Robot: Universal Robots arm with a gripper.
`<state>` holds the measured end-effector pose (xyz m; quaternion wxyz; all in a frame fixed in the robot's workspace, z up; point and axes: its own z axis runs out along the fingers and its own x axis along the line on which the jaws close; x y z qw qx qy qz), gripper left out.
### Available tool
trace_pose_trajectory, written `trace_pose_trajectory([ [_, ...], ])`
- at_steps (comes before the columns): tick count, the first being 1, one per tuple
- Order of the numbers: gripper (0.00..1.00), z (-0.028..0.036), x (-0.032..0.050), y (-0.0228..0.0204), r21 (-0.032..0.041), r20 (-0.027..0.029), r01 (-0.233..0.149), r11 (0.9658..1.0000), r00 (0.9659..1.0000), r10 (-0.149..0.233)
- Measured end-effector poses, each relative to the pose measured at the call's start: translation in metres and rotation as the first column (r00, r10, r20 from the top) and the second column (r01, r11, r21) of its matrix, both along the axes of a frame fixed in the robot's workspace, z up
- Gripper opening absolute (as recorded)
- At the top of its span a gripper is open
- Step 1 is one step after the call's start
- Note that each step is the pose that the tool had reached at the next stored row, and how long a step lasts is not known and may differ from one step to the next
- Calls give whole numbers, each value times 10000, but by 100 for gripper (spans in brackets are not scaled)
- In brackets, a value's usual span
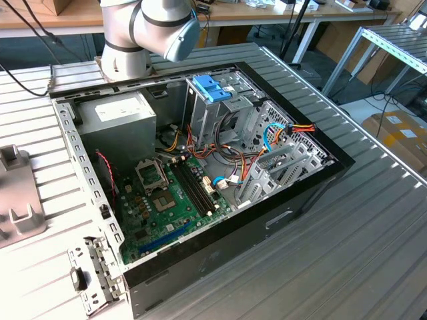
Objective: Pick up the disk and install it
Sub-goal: 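Reach for the disk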
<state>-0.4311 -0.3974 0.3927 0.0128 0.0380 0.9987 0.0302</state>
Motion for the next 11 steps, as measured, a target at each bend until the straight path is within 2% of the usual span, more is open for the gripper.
trace_pose_trajectory([
  [11, 11, -7, 0, 117, 0, -1, 0, 10000, 10000, 0],
])
